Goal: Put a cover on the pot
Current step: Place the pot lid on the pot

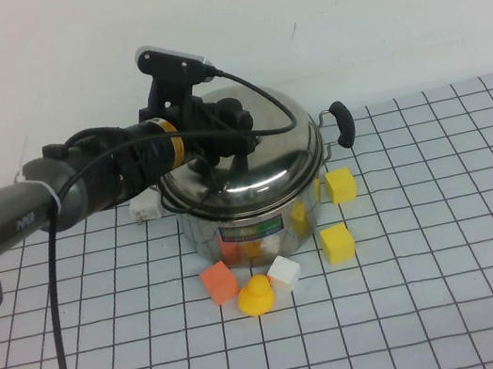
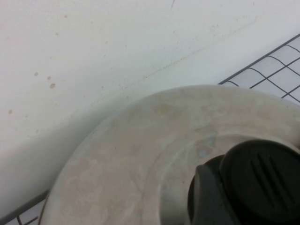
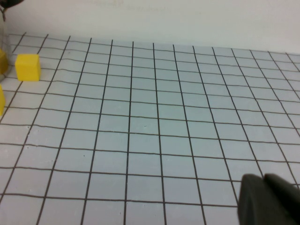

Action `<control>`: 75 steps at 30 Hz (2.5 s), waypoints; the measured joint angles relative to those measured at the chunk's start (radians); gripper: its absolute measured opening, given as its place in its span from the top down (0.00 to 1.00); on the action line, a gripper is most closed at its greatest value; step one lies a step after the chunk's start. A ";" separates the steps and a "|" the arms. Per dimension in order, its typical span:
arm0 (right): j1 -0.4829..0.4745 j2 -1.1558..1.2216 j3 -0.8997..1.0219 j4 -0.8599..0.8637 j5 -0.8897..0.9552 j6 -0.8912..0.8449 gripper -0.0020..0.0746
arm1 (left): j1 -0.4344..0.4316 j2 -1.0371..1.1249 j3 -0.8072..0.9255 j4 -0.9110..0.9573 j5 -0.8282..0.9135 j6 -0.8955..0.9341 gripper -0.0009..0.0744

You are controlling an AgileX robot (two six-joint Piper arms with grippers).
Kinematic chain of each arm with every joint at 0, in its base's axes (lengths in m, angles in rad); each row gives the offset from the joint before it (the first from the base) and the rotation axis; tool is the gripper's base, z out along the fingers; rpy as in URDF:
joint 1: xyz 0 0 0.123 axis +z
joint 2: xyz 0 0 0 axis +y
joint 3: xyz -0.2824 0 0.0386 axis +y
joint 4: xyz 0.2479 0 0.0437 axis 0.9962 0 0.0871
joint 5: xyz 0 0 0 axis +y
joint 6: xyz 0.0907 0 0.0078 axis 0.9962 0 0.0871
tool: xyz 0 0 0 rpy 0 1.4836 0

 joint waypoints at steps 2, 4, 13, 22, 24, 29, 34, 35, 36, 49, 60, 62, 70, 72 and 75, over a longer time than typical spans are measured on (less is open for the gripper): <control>0.000 0.000 0.000 0.000 0.000 0.000 0.96 | 0.000 0.001 0.000 0.002 -0.002 0.000 0.55; 0.000 0.000 0.000 0.000 0.000 0.000 0.96 | 0.000 0.003 0.000 0.002 -0.002 -0.007 0.55; 0.000 0.000 0.000 0.000 0.000 0.000 0.96 | 0.000 0.003 0.000 0.080 -0.002 -0.052 0.55; 0.000 0.000 0.000 0.000 0.000 0.000 0.96 | 0.000 0.003 -0.007 0.135 -0.002 -0.069 0.55; 0.000 0.000 0.000 0.000 0.000 0.000 0.96 | 0.000 0.003 -0.008 0.153 -0.002 -0.075 0.55; 0.000 0.000 0.000 0.000 0.000 0.000 0.96 | 0.000 0.003 -0.010 0.189 -0.002 -0.085 0.55; 0.000 0.000 0.000 0.000 0.000 0.000 0.96 | 0.000 0.001 -0.010 0.201 -0.010 -0.115 0.55; 0.000 0.000 0.000 0.000 0.000 0.000 0.96 | 0.000 0.001 -0.010 0.205 -0.014 -0.119 0.55; 0.000 0.000 0.000 0.000 0.000 0.000 0.96 | 0.000 0.001 -0.010 0.206 -0.018 -0.119 0.55; 0.000 0.000 0.000 0.000 0.000 0.000 0.96 | 0.000 -0.003 -0.010 0.215 -0.032 -0.123 0.55; 0.000 0.000 0.000 0.000 0.000 0.000 0.96 | 0.000 -0.013 -0.010 0.219 -0.043 -0.132 0.55; 0.000 0.000 0.000 0.000 0.000 0.000 0.96 | 0.000 -0.013 -0.010 0.221 -0.043 -0.133 0.55; 0.000 0.000 0.000 0.000 0.000 0.000 0.96 | 0.000 -0.011 -0.010 0.221 -0.043 -0.140 0.55; 0.000 0.000 0.000 0.000 0.000 0.000 0.96 | 0.000 -0.009 -0.010 0.221 -0.043 -0.147 0.55; 0.000 0.000 0.000 0.000 0.000 0.000 0.96 | 0.000 -0.005 -0.010 0.221 -0.043 -0.152 0.55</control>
